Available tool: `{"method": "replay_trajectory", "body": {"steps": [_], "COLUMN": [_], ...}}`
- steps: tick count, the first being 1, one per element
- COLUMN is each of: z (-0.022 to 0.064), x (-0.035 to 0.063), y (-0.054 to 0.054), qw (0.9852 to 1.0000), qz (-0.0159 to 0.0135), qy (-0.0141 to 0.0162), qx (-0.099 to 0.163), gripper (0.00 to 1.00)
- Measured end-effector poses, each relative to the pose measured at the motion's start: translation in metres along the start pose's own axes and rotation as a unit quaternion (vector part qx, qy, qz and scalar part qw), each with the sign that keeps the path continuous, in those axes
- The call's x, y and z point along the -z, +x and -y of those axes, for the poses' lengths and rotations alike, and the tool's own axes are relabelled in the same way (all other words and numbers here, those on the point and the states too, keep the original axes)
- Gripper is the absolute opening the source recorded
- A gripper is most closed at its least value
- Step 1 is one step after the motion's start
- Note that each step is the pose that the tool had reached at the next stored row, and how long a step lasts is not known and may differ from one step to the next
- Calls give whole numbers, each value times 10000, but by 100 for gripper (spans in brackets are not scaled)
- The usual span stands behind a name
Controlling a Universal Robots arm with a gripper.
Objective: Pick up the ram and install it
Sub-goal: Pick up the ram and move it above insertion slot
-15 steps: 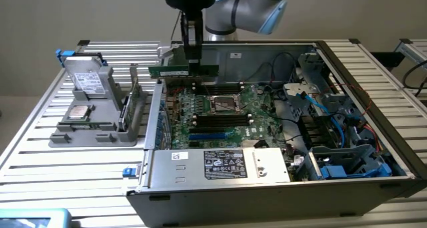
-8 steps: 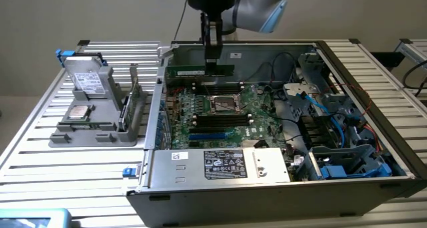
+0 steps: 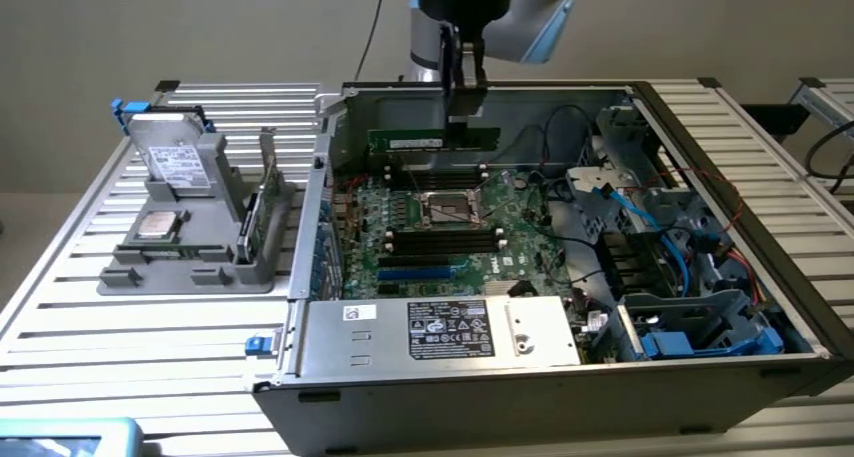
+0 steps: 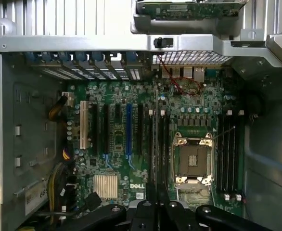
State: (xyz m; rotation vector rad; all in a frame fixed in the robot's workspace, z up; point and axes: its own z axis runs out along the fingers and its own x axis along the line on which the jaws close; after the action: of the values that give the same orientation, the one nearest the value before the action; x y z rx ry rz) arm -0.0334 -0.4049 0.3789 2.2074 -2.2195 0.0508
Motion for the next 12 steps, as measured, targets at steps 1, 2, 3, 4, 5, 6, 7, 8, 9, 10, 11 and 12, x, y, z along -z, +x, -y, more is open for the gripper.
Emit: {"method": "replay_trajectory", "body": {"steps": [1,2,3,4,5,6,7,8,9,10,11,12], "z": [42,78,107,125,134,136,137,138,137,137,137,137], "x": [-16,-33,-49,-60,-68,-76,-82,-85,-90,-94,-100,-106], "y": [-3,-9,-17,-29,-42,-55,-70,-77,-93,-112,-131,-150], "qw": [10000,10000,10000,10000,10000,10000,10000,10000,10000,10000,10000,10000], "qz": [0,0,0,0,0,0,-1,-1,0,-1,-1,0], "qy": [0,0,0,0,-1,-1,-1,-1,-1,-2,-2,-2], "qx": [0,-1,-1,-1,-2,-5,-6,-5,-5,-5,-5,-6], "gripper": [12,12,12,12,12,12,12,12,12,12,12,12]}}
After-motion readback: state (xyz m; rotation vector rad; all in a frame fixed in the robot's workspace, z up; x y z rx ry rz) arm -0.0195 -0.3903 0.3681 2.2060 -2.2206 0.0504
